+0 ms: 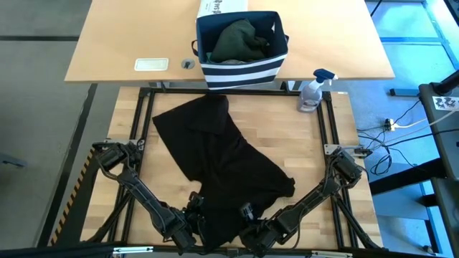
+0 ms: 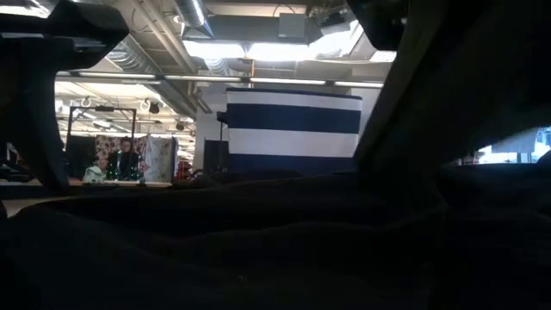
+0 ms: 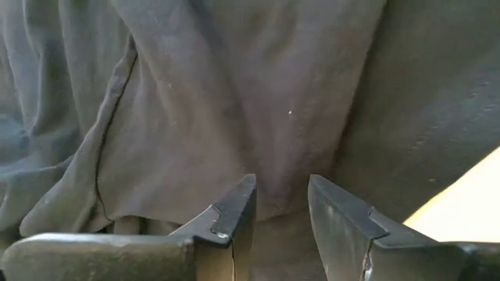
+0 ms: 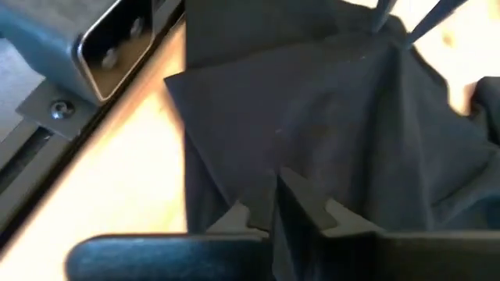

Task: Fold Laundry from Bin
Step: Fold the black shirt

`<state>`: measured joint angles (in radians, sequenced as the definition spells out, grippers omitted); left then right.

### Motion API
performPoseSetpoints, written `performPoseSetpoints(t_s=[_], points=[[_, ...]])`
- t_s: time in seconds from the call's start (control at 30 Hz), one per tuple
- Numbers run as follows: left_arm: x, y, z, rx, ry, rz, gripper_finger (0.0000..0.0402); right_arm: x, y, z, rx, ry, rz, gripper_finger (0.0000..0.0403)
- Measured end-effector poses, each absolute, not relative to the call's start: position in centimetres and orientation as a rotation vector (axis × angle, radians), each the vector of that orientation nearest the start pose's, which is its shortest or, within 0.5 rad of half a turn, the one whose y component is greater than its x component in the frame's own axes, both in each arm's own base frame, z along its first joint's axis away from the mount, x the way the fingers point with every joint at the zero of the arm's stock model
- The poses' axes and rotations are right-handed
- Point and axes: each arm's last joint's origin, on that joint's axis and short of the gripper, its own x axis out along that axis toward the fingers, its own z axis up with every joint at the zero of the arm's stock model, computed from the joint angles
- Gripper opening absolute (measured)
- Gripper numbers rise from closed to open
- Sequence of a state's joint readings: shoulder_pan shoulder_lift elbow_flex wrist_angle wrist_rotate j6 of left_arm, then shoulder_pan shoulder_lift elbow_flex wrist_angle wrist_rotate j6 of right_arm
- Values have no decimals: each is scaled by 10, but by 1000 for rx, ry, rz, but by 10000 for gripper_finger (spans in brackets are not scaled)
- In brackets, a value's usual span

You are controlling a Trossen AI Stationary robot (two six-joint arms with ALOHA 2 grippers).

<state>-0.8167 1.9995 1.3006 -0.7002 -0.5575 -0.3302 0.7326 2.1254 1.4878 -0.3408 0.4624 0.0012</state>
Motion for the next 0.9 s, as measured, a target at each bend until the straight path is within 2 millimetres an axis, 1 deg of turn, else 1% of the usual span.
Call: performPoseSetpoints(t_s=[0.07,0.17,0.33,0.4,0.5,0.57,0.7,0.77,0.83,0.9], points=[[265,-262,141,594,1080,-39,113,340,288,157,-564,807,224,4],[263,-264,141,597,1076,-46,113,341,288,161,-576,799,197,10],[262,-264,141,601,1077,-51,113,338,285,158,-616,856,213,14],[262,-264,141,608,1077,-56,113,335,283,157,-631,891,230,24],[263,-264,141,620,1078,-61,113,332,282,155,-652,927,251,56],[264,-263,141,619,1078,-55,113,332,282,154,-661,939,275,88],[265,-261,141,617,1078,-49,113,332,282,144,-708,959,279,158],[265,-262,141,617,1078,-50,113,333,282,138,-739,967,278,186],[265,-262,141,617,1078,-50,113,333,282,135,-754,962,260,204],[265,-262,141,618,1079,-51,113,334,282,135,-763,951,235,210]])
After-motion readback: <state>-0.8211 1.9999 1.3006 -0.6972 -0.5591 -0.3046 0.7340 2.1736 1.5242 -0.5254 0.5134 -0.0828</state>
